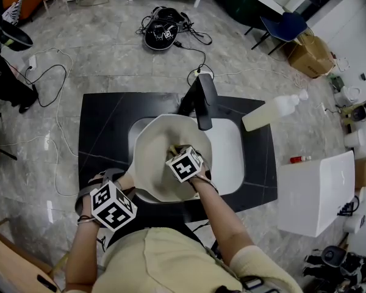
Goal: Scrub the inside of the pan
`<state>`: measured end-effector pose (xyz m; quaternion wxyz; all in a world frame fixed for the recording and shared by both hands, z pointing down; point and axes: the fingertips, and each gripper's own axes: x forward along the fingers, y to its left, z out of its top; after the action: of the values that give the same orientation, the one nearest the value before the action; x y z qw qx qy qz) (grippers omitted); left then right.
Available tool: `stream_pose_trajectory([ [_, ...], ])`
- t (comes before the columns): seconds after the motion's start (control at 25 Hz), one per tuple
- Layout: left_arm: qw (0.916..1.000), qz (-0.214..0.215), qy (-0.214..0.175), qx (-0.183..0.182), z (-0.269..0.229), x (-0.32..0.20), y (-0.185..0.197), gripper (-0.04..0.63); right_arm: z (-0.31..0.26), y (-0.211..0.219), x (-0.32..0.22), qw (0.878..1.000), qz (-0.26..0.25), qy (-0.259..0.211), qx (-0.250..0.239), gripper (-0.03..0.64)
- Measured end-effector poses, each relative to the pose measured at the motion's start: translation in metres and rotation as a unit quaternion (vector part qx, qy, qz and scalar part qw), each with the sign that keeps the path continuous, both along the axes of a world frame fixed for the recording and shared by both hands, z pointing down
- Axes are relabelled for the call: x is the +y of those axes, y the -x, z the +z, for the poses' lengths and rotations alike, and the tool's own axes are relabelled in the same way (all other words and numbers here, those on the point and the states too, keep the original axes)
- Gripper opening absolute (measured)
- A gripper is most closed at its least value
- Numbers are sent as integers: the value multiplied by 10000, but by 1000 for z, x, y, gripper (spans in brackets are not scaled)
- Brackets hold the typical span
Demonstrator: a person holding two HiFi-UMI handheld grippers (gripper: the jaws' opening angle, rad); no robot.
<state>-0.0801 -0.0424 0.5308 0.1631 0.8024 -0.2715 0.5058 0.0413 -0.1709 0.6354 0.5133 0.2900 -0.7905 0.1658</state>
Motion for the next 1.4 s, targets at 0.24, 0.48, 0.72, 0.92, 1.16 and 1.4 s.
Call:
stream_pose_trajectory([
  [0.24,10000,7,-19,-12,1,1,0,216,-3,13,13,9996,-145,35,-245,69],
  [0.48,10000,17,-35,-35,1,0,-2,218,-8,27,20,9977,-173,51,-652,69],
  [0.72,10000,30,-59,-54,1,0,-2,218,-14,41,33,9943,-232,317,-987,69],
  [0.92,10000,37,-64,-63,1,1,-1,218,-15,51,44,9922,-447,437,-1075,69],
  [1.16,9999,49,-84,-67,1,1,-2,218,-16,62,61,9870,-690,778,-1224,69],
  [1.4,9999,61,-107,-87,1,1,-2,218,-17,73,77,9767,-586,1386,-1530,69],
])
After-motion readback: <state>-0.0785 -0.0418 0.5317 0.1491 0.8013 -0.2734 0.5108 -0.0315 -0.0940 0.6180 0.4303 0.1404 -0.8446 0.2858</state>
